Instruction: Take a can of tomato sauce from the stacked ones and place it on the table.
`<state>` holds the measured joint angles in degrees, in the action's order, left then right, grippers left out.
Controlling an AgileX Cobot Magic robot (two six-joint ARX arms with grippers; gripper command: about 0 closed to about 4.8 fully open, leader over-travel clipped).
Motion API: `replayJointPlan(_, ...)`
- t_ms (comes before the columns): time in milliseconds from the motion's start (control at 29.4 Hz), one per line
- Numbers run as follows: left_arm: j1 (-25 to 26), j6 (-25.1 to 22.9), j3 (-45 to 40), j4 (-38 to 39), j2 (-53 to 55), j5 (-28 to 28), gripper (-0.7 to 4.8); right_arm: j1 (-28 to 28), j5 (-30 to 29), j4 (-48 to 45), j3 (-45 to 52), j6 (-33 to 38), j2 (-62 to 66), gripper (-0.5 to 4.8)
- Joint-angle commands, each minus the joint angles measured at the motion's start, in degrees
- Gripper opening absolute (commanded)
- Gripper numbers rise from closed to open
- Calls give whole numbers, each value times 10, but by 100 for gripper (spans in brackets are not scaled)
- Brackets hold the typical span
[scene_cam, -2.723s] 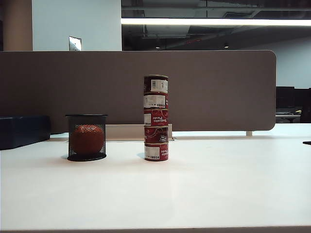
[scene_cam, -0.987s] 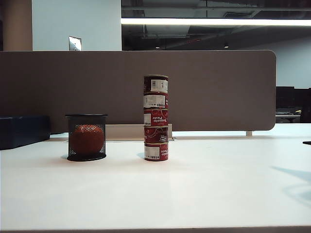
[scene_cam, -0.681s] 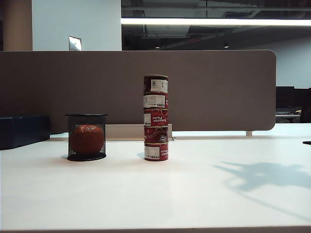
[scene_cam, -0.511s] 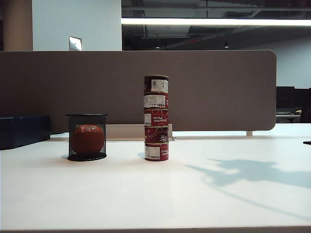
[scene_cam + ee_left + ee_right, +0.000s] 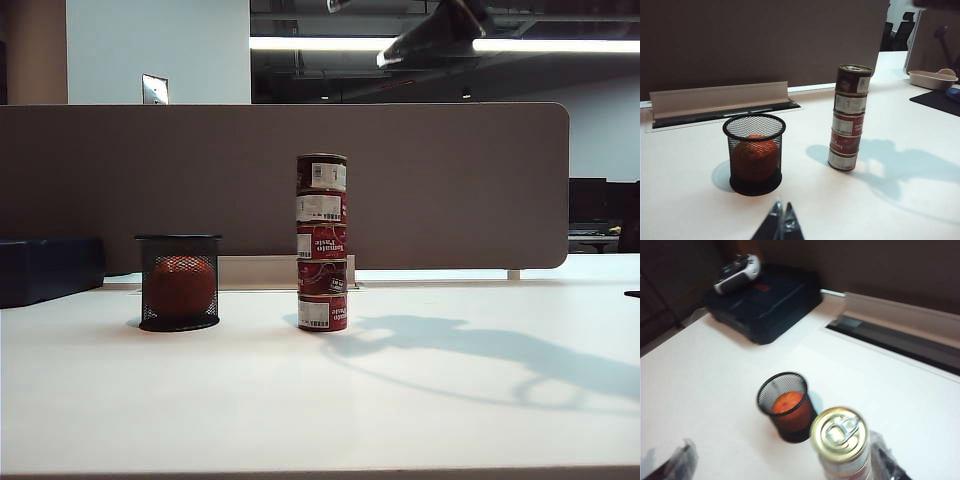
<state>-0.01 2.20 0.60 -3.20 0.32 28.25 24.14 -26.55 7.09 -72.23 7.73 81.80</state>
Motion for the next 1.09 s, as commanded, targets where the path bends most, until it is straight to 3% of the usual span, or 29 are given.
replayJointPlan(34, 1, 0, 1, -5, 1, 5, -6, 7, 14, -35, -5, 0, 22, 479)
replayJointPlan(1089, 1, 0, 1, 30, 0, 5, -6, 15, 31, -127, -33, -2, 180, 479)
